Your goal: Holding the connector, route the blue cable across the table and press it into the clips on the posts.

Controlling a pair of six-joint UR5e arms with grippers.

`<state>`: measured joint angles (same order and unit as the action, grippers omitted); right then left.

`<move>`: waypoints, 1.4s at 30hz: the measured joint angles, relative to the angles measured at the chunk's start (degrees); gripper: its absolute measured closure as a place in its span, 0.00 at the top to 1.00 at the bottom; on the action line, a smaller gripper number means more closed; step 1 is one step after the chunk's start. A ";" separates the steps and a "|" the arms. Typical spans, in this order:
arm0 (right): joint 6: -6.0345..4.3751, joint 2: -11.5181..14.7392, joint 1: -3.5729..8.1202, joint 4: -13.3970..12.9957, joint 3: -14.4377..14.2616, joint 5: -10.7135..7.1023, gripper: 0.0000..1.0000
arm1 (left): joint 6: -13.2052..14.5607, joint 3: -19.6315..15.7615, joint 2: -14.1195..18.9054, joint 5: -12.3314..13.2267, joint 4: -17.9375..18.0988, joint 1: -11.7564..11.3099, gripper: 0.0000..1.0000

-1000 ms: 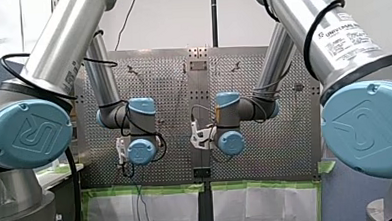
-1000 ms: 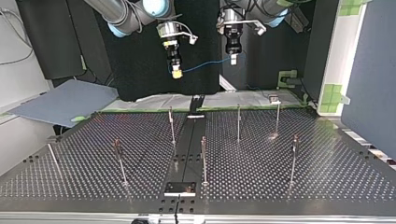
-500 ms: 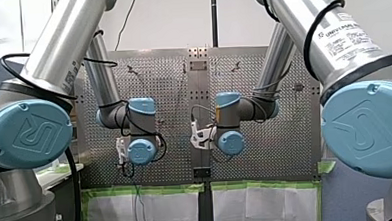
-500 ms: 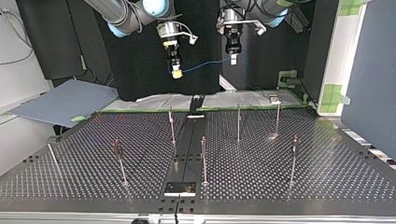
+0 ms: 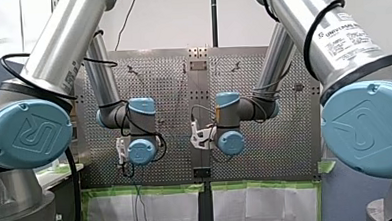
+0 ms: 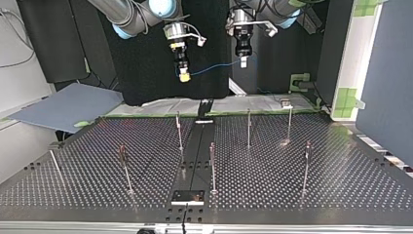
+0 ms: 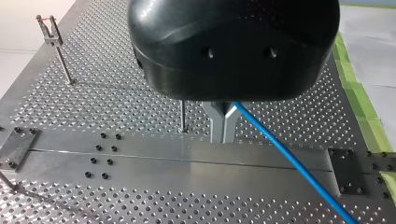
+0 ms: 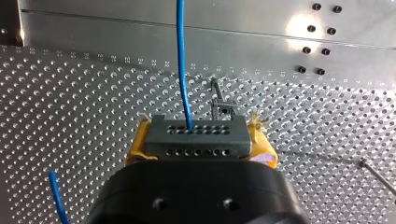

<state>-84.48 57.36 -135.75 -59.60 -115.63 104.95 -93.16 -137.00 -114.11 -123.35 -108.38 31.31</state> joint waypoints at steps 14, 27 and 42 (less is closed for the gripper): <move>0.43 -1.03 -0.79 1.04 0.06 0.14 0.00 | 0.07 0.07 0.07 0.00 0.00 0.00 0.00; 0.53 -4.71 -1.14 4.02 0.09 0.17 0.00 | 0.09 0.09 0.09 0.00 0.00 0.00 0.00; 0.53 -4.75 -1.15 4.05 0.09 0.17 0.00 | 2.80 -1.23 -2.94 -0.75 1.00 0.42 0.00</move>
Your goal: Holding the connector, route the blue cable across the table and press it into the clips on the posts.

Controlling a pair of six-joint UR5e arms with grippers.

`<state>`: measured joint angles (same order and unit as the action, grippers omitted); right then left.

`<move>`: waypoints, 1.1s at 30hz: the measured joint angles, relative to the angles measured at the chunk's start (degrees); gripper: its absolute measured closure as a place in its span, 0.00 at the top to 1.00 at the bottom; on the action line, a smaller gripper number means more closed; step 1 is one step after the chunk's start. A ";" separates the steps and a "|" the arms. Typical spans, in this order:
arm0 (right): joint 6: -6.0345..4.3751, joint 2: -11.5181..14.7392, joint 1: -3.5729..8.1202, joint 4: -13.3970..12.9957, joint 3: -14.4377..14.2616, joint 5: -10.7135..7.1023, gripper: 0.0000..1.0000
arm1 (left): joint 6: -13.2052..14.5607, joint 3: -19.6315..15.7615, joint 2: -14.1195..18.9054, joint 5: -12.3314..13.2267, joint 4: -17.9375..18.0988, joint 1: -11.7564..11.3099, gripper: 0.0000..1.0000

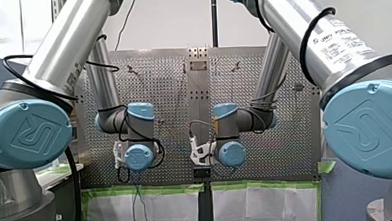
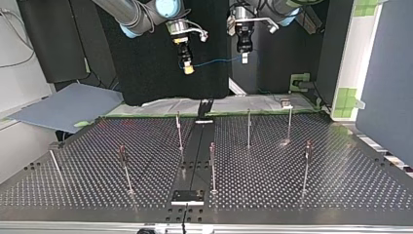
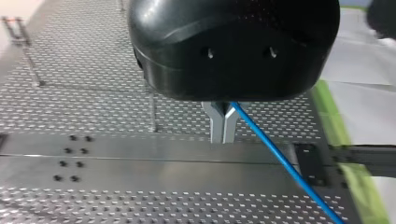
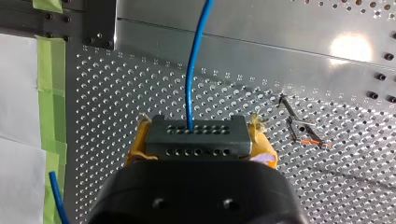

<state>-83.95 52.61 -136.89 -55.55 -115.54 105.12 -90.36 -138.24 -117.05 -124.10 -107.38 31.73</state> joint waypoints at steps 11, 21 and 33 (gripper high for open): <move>0.00 0.00 0.00 0.00 0.00 0.00 0.00 | 0.62 -0.08 -5.77 -0.04 0.06 0.02 0.00; 0.31 0.56 0.57 0.61 0.62 -0.31 0.00 | 0.32 -0.75 -6.14 -0.07 0.19 0.10 0.00; -3.90 5.97 0.80 6.04 4.74 -3.24 0.00 | -2.48 -1.98 -0.62 -1.13 -4.41 -2.58 0.00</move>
<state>-87.85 58.58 -136.10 -49.52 -110.80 101.88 -92.84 -140.22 -117.67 -125.23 -111.80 29.15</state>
